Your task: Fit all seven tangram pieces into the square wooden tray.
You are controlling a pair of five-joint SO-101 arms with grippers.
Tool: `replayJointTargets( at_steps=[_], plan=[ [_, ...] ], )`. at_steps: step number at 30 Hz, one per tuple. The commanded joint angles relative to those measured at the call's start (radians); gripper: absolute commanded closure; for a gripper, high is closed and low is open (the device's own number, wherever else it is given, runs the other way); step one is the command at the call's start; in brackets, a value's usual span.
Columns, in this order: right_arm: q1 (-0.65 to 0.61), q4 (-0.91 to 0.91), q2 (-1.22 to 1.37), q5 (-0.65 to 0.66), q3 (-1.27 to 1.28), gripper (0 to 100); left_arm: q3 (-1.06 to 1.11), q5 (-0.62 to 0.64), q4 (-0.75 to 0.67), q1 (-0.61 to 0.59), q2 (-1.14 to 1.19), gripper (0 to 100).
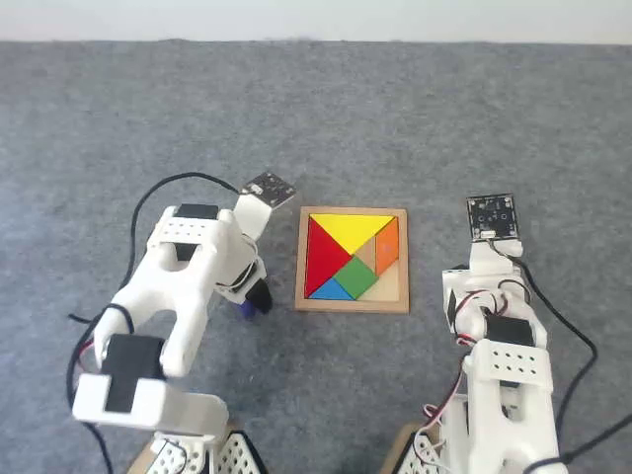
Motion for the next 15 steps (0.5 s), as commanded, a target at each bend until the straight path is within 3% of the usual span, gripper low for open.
replayJointTargets(
  at_steps=[1,6,15],
  plan=[
    [-0.001,-0.019,0.012,0.009,-0.058,99.1,-0.030,-0.017,-0.006,-0.037,0.078,72],
    [-0.001,-0.019,0.012,0.009,-0.058,99.1,-0.056,-0.020,0.011,-0.025,0.092,72],
    [-0.001,-0.021,0.012,0.009,-0.058,99.1,-0.042,0.035,0.037,0.021,0.091,88]
  ],
)
